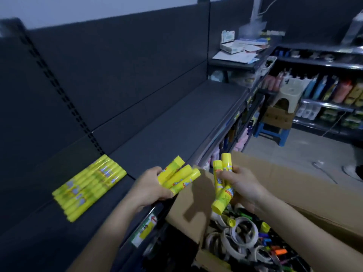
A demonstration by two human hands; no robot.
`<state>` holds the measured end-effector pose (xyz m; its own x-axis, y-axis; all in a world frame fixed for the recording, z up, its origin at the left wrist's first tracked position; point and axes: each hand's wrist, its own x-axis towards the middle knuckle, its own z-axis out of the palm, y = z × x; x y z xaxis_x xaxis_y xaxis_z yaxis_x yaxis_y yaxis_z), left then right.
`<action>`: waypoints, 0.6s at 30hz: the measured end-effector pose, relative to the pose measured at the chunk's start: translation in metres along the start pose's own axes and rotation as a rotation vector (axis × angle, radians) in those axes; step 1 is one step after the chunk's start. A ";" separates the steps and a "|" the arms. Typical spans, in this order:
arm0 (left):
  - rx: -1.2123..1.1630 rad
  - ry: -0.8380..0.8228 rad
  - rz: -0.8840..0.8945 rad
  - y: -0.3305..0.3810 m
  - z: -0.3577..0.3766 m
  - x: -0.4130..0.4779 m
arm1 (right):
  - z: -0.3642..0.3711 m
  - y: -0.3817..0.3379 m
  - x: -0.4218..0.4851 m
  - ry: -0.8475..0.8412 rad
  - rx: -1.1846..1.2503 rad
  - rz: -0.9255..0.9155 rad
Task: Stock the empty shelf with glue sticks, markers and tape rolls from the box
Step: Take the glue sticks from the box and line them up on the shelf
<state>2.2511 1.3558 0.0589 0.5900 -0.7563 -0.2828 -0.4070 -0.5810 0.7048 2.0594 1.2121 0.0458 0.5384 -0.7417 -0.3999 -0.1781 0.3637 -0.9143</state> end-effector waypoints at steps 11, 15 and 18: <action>-0.139 0.238 -0.301 -0.113 -0.076 -0.036 | 0.150 0.003 0.028 -0.212 -0.168 -0.113; 0.024 0.345 -0.350 -0.134 -0.083 -0.049 | 0.188 0.013 0.045 -0.185 -0.314 -0.195; 0.106 0.396 -0.366 -0.155 -0.082 -0.054 | 0.213 0.024 0.058 -0.153 -0.352 -0.205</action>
<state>2.3394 1.5114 0.0182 0.9154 -0.3395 -0.2163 -0.1814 -0.8276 0.5312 2.2618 1.2985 0.0140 0.7032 -0.6768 -0.2177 -0.3105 -0.0169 -0.9504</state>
